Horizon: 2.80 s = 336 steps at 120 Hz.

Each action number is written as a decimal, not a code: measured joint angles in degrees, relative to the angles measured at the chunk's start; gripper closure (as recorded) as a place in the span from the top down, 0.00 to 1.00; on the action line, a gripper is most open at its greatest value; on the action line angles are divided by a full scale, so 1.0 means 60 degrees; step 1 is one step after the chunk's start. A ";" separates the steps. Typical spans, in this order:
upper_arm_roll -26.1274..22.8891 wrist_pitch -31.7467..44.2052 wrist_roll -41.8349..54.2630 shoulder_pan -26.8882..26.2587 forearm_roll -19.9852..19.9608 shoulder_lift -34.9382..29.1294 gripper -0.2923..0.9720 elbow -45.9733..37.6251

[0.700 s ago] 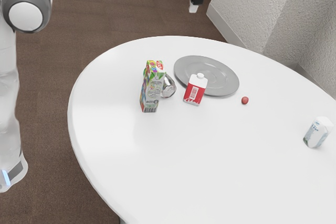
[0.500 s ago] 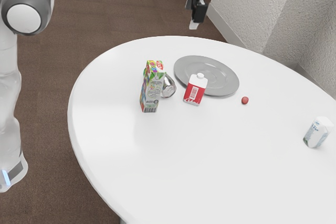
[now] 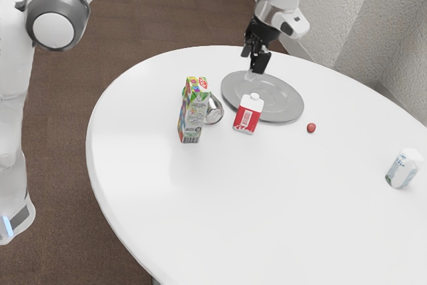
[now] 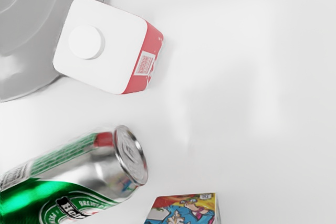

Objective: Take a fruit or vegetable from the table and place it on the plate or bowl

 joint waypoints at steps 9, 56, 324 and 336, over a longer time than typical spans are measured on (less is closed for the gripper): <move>-0.3046 0.0327 0.0102 0.3002 0.0395 0.0845 0.77 0.0363; -0.5280 0.1717 0.0938 0.4107 0.1584 0.4968 0.77 0.3670; -0.6315 0.7681 0.2743 0.3845 0.2038 0.9127 0.77 0.5533; -0.6315 0.7803 0.2720 0.3848 0.1987 0.9144 0.77 0.5532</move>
